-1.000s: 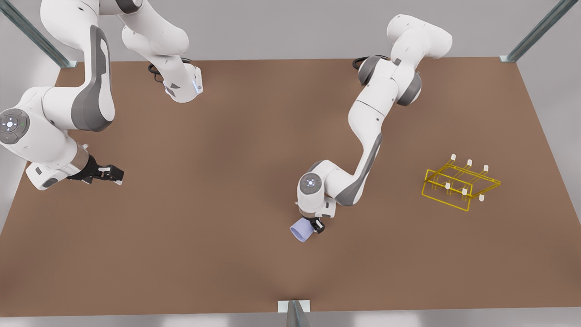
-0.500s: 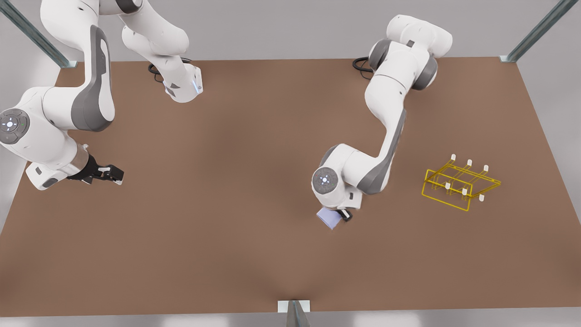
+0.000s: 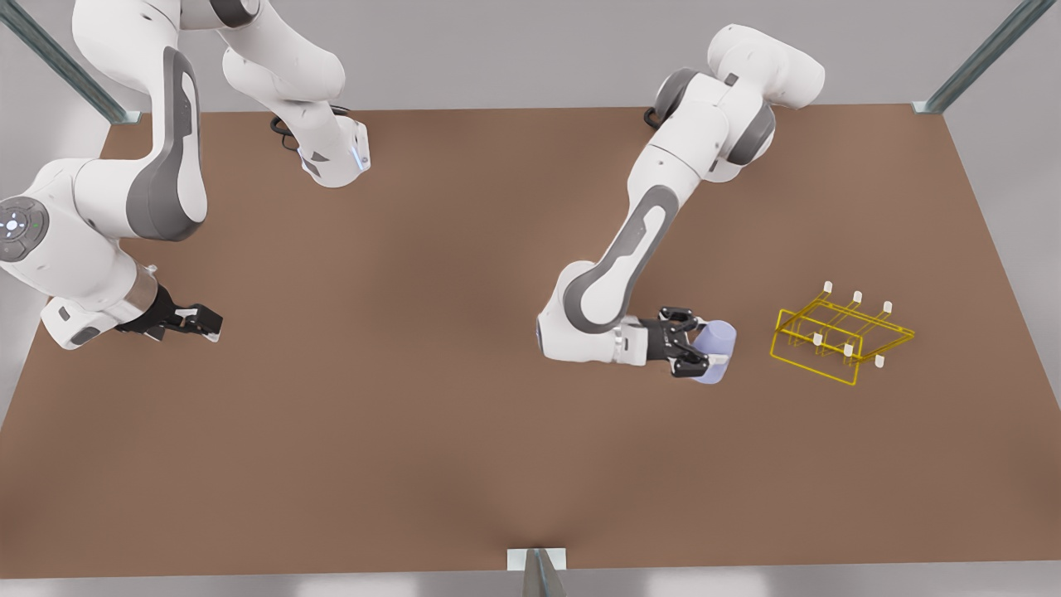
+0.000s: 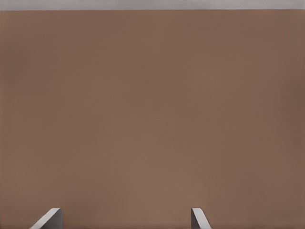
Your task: Place the cup on the cup holder
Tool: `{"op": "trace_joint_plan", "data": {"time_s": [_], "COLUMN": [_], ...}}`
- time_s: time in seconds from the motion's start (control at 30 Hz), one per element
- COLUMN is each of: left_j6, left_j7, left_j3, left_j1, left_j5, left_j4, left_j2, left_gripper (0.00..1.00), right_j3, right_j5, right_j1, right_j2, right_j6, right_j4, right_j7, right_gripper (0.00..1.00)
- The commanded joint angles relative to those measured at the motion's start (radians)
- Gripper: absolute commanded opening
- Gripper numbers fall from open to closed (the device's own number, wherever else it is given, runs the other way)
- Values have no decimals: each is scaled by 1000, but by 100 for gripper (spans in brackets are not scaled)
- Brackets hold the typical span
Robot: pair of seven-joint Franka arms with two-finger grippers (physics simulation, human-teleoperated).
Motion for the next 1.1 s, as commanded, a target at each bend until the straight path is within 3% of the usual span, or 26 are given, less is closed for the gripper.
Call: {"op": "trace_joint_plan", "data": {"time_s": [0.0, 0.1, 0.23, 0.3, 0.43, 1.07], "left_j6": [-91, -59, -55, -65, -37, 15], "left_j7": [238, 224, 440, 448, 433, 404], "left_j3": [29, 31, 29, 31, 37, 85], "left_j1": [15, 73, 164, 171, 228, 262], "left_j5": [114, 165, 124, -14, -2, 5], "left_j4": [-34, -121, -120, -121, -123, -203], "left_j2": [2, 2, 40, 41, 66, 31], "left_gripper": [78, 78, 78, 78, 78, 78], "right_j3": [0, 0, 0, 0, 0, 0], "right_j5": [0, 0, 0, 0, 0, 6], "right_j1": [-1, -4, 3, 3, 3, -6], "right_j2": [-3, -29, -36, -34, -34, -26], "right_j6": [-4, -7, -42, -42, -42, -48], "right_j4": [-3, -37, -38, -35, -35, -32], "right_j7": [1, 2, 36, 37, 37, 36], "right_gripper": [100, 100, 100, 100, 100, 100]}}
